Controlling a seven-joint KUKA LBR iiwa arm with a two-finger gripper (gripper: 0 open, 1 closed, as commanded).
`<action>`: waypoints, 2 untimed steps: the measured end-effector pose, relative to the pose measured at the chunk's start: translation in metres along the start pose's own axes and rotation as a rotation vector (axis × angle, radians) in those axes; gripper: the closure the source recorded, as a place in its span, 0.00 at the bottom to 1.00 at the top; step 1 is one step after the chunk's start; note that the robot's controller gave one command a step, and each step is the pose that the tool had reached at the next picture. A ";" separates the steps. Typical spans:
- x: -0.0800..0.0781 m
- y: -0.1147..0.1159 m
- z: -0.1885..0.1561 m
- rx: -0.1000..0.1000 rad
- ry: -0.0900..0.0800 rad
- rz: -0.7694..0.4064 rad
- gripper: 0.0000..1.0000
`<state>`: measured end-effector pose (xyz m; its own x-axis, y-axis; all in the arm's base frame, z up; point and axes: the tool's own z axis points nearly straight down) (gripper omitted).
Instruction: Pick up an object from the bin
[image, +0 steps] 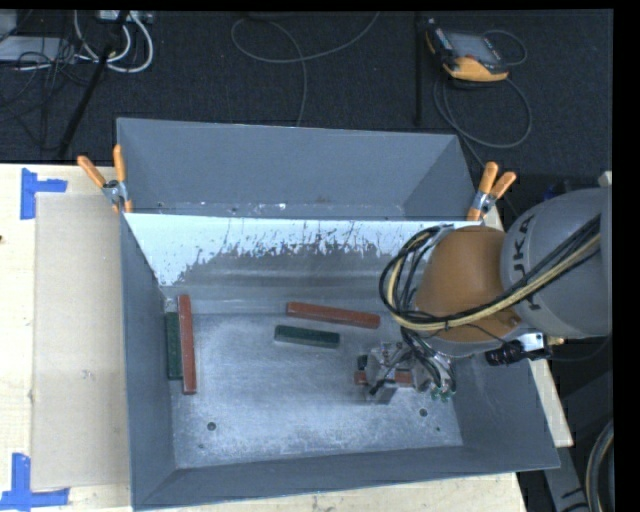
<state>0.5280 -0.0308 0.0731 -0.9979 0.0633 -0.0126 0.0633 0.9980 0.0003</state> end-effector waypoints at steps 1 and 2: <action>0.004 0.000 0.003 0.000 0.012 0.000 0.00; 0.004 0.000 0.003 0.000 0.012 0.001 1.00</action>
Offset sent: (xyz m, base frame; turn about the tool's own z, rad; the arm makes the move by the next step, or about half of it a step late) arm 0.0000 0.0000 0.0000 0.0000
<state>0.5243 -0.0306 0.0696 -0.9979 0.0644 -0.0001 0.0644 0.9979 0.0006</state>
